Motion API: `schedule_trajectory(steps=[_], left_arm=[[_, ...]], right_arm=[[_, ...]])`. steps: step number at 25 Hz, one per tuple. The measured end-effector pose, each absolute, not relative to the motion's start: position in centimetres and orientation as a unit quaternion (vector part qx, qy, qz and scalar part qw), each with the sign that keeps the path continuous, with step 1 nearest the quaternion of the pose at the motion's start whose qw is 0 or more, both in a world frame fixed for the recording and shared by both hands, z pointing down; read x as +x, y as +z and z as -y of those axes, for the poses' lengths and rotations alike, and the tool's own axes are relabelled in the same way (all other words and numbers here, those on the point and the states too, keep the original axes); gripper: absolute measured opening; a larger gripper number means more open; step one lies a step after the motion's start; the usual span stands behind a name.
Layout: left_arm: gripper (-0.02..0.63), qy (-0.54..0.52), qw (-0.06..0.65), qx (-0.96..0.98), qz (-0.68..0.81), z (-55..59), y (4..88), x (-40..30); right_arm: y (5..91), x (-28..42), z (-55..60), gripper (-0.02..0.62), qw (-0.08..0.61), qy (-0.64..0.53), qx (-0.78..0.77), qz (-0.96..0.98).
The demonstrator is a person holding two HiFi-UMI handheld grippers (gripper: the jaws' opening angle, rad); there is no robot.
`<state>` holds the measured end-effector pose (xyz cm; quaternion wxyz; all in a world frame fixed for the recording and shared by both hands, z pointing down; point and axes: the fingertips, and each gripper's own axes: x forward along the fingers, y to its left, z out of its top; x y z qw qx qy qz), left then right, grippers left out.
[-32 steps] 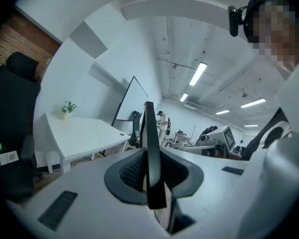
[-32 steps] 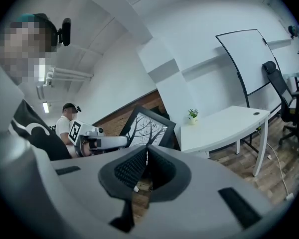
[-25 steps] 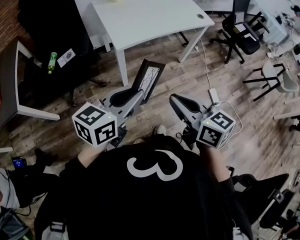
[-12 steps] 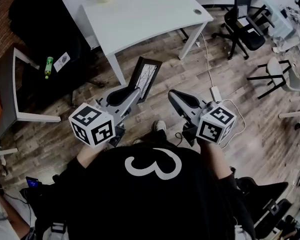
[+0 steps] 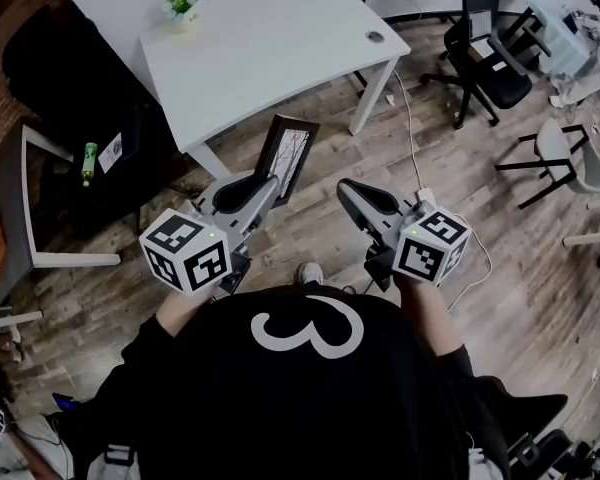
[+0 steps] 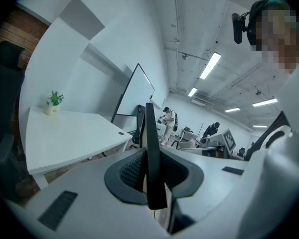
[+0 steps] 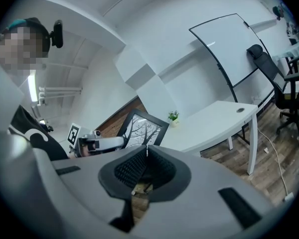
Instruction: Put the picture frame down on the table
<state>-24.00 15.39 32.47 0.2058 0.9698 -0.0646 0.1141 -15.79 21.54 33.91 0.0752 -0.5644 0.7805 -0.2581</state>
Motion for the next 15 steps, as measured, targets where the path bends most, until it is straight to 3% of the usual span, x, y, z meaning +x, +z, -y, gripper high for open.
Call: schedule_trajectory(steps=[15], left_arm=[[0.066,0.123,0.174,0.976,0.051,-16.0,31.3,-15.1]], right_arm=[[33.0,-7.2,-22.1,0.025,0.112,-0.228,-0.566,-0.784]])
